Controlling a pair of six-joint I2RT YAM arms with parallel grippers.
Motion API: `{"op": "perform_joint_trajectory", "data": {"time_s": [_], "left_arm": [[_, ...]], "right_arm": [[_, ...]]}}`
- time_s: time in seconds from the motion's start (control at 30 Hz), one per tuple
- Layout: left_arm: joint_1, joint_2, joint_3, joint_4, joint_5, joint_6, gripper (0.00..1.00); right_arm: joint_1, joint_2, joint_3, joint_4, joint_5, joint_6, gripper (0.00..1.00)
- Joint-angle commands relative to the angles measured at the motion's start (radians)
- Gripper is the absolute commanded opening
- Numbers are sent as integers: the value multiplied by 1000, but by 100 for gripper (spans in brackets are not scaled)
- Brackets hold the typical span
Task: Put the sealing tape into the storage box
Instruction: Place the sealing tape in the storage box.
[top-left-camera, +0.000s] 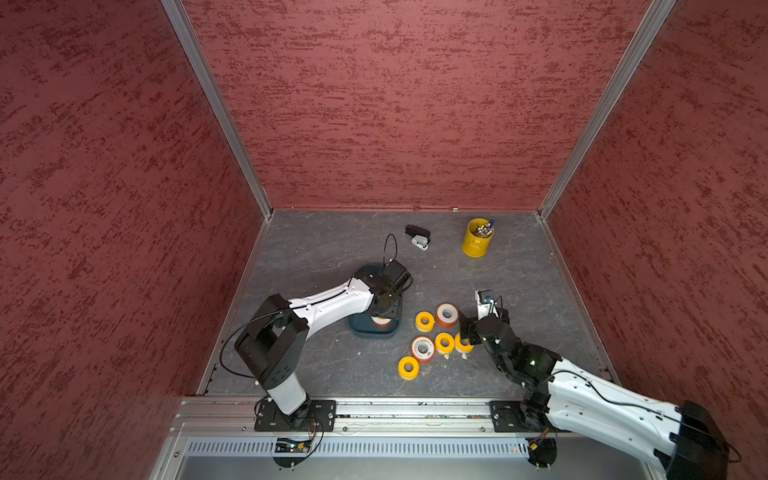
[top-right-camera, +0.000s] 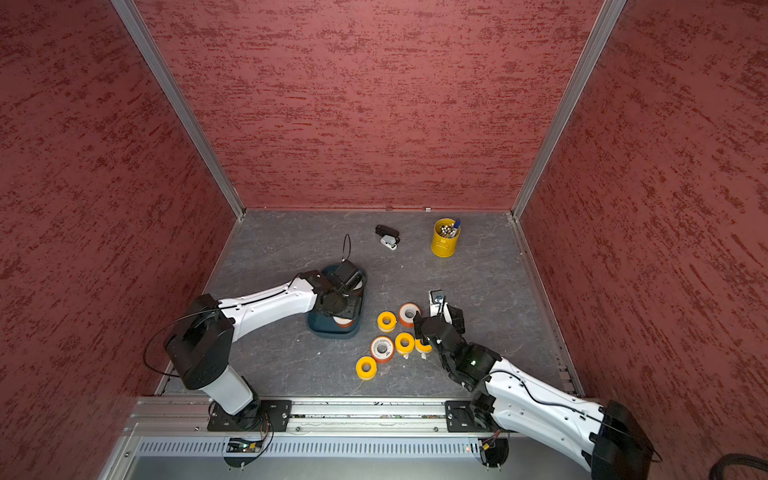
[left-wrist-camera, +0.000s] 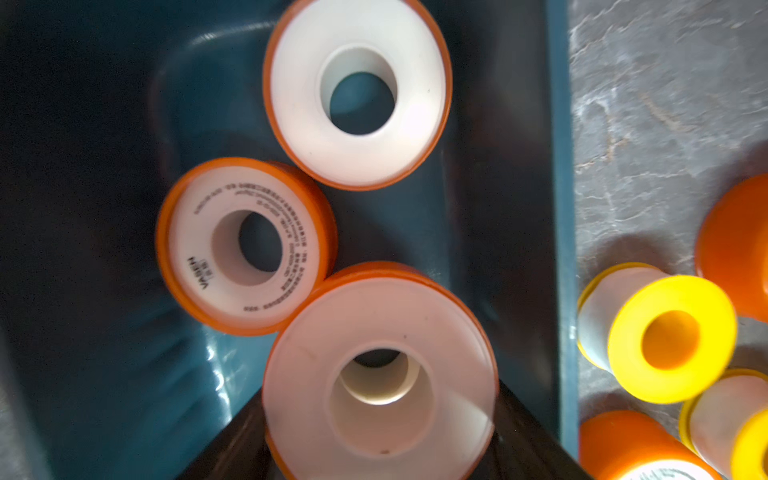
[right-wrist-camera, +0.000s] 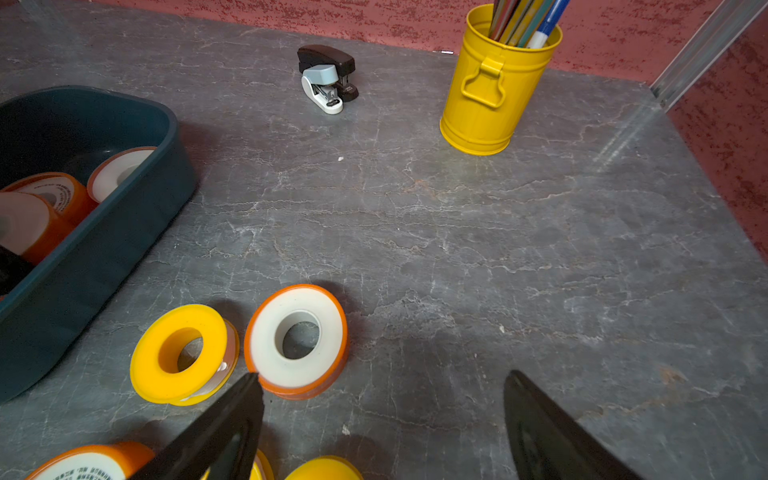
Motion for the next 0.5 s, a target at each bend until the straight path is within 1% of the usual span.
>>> {"op": "perform_joint_trajectory", "data": {"time_s": [0.0, 0.27, 0.47], "left_arm": [[0, -67, 18, -51, -43, -10, 66], [0, -186, -62, -131, -58, -56, 65], [-1, -214, -109, -182, -47, -89, 65]], "right_arm": [[-5, -2, 29, 20, -3, -6, 92], [-5, -1, 28, 22, -6, -5, 92], [-4, -2, 28, 22, -7, -6, 92]]}}
